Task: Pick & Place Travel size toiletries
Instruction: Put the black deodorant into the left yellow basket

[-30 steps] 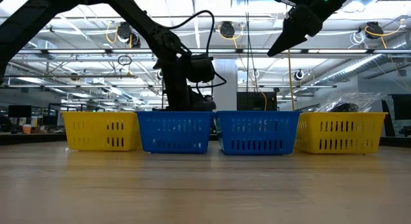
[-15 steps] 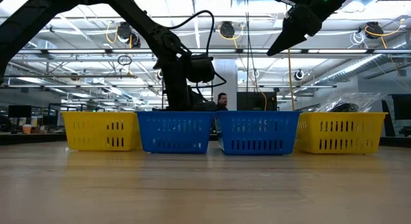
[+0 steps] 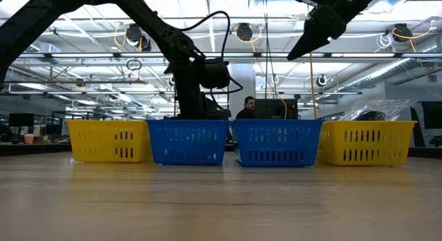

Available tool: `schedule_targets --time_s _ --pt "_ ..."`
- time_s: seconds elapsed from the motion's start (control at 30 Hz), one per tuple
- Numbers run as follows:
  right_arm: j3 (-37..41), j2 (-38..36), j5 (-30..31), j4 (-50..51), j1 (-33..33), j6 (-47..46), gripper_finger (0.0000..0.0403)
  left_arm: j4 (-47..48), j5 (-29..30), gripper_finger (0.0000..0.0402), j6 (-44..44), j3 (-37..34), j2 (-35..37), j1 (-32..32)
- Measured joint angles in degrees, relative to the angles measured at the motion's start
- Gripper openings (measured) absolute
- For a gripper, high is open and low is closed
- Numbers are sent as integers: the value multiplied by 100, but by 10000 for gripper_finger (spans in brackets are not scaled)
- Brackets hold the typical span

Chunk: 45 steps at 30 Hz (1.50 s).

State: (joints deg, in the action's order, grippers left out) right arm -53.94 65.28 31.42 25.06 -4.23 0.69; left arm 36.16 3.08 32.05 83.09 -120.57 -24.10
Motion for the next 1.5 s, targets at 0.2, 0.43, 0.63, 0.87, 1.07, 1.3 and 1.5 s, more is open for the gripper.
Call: schedule_targets --time_s 0.2,0.43,0.63,0.87,1.07,1.3,1.5 --pt "1 0 -1 0 0 0 73 153 -53 199 -74 -1 12 0" --pt "1 0 -1 2 0 0 73 413 -54 199 -177 -25 149 0" --pt "1 0 0 0 0 -3 73 909 -20 199 -227 -36 464 63" --pt "1 0 0 0 0 -39 73 1375 252 199 -141 -28 771 270" --pt "1 0 -2 -2 1 -42 73 1929 457 199 63 -22 1032 552" --pt "1 0 -9 -13 2 -44 73 2629 801 199 447 -15 1401 1035" --pt "1 -2 -13 -32 2 -27 73 3259 1113 199 1026 -11 1595 1608"
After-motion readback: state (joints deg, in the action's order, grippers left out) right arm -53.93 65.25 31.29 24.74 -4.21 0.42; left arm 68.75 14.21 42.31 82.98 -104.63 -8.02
